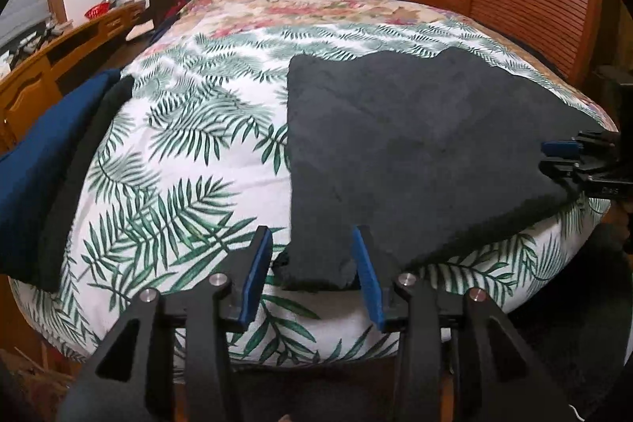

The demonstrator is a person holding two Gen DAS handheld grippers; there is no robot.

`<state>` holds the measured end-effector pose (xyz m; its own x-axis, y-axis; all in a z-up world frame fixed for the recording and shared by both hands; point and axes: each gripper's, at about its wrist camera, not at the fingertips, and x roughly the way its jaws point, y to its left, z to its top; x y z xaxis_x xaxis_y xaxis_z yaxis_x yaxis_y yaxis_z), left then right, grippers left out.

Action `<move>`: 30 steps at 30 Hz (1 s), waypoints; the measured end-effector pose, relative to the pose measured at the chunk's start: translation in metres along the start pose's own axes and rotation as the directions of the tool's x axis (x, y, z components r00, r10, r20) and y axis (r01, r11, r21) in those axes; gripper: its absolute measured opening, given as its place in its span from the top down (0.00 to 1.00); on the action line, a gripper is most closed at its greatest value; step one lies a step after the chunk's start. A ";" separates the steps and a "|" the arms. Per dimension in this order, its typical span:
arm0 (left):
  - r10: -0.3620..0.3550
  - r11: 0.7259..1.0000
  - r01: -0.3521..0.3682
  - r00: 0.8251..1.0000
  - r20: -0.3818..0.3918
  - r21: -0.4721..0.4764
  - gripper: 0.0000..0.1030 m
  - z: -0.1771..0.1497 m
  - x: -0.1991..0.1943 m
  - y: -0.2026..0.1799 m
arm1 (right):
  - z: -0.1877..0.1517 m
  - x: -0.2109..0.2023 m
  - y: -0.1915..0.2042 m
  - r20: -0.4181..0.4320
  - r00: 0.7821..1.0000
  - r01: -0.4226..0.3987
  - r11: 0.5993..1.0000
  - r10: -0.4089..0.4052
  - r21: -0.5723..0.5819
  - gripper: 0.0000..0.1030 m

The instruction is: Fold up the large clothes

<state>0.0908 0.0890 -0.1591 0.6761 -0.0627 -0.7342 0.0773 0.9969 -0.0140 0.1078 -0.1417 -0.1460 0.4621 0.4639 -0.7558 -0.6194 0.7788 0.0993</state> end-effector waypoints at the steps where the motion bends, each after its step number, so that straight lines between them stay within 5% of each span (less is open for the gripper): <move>1: 0.001 1.000 -0.001 1.000 -0.005 -0.004 0.58 -0.001 0.002 0.001 | -0.001 0.000 0.000 0.005 1.000 0.000 1.000 0.000 0.000 0.58; 4: 0.029 1.000 -0.029 0.999 -0.034 0.000 0.48 -0.003 0.011 0.002 | -0.003 0.000 -0.001 0.013 1.000 -0.009 1.000 0.008 0.006 0.58; 19: 0.033 0.999 -0.034 0.999 -0.019 -0.026 0.47 -0.006 0.012 -0.001 | -0.004 -0.002 0.003 0.032 0.999 -0.004 1.000 0.004 -0.004 0.58; 25: 0.015 1.000 -0.015 0.999 -0.029 -0.012 0.58 -0.004 0.015 -0.007 | -0.004 -0.001 -0.001 0.033 0.999 -0.016 1.000 0.016 0.002 0.57; 30: -0.001 1.000 0.000 1.000 -0.020 -0.025 0.84 0.002 0.011 -0.011 | -0.005 -0.003 -0.001 0.039 0.999 -0.020 1.000 0.020 -0.002 0.57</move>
<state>0.0990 0.0768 -0.1657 0.6615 -0.0624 -0.7474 0.0590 0.9978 -0.0311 0.1036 -0.1455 -0.1476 0.4735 0.4957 -0.7281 -0.6302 0.7681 0.1131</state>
